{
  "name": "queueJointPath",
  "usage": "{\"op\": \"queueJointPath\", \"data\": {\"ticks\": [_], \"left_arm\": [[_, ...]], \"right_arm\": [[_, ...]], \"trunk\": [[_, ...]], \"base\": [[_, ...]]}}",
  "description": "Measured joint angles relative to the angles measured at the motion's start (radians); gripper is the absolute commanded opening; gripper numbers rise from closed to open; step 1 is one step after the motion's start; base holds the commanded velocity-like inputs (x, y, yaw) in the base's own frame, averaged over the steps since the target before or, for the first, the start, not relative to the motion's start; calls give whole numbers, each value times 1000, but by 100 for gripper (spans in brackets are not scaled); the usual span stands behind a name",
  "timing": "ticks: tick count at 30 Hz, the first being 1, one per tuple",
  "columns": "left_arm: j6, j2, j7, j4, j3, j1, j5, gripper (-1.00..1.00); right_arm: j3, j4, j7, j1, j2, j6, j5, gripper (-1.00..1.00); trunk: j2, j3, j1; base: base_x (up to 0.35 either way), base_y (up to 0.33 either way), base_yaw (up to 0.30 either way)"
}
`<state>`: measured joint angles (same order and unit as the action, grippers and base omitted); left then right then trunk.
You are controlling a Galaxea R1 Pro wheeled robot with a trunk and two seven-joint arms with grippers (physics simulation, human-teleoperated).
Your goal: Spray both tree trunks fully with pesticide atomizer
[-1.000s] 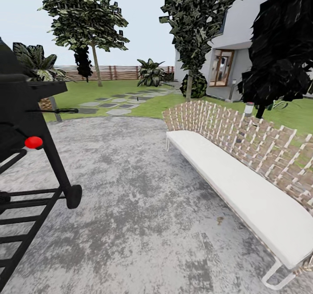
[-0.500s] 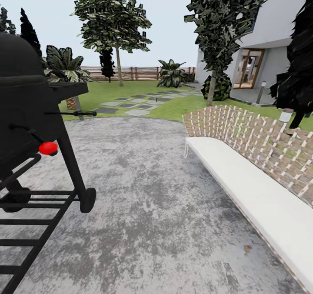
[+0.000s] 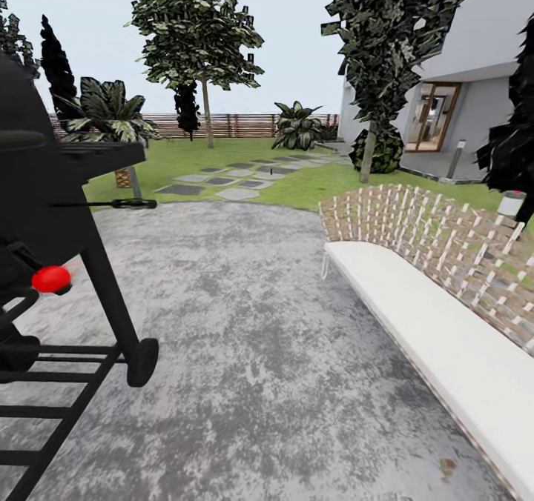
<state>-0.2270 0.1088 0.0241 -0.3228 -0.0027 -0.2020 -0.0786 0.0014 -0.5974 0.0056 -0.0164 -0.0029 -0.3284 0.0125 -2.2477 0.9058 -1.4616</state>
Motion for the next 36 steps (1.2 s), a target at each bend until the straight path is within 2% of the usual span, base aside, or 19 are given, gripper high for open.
{"op": "queueJointPath", "data": {"ticks": [23,36], "left_arm": [[0,0,0,0,0,0,1,100],[0,0,0,0,0,0,1,100]], "right_arm": [[0,0,0,0,0,0,-1,100],[0,0,0,0,0,0,-1,100]], "trunk": [[0,0,0],[0,0,0]], "base": [[340,-1,0],[340,-73,0]]}}
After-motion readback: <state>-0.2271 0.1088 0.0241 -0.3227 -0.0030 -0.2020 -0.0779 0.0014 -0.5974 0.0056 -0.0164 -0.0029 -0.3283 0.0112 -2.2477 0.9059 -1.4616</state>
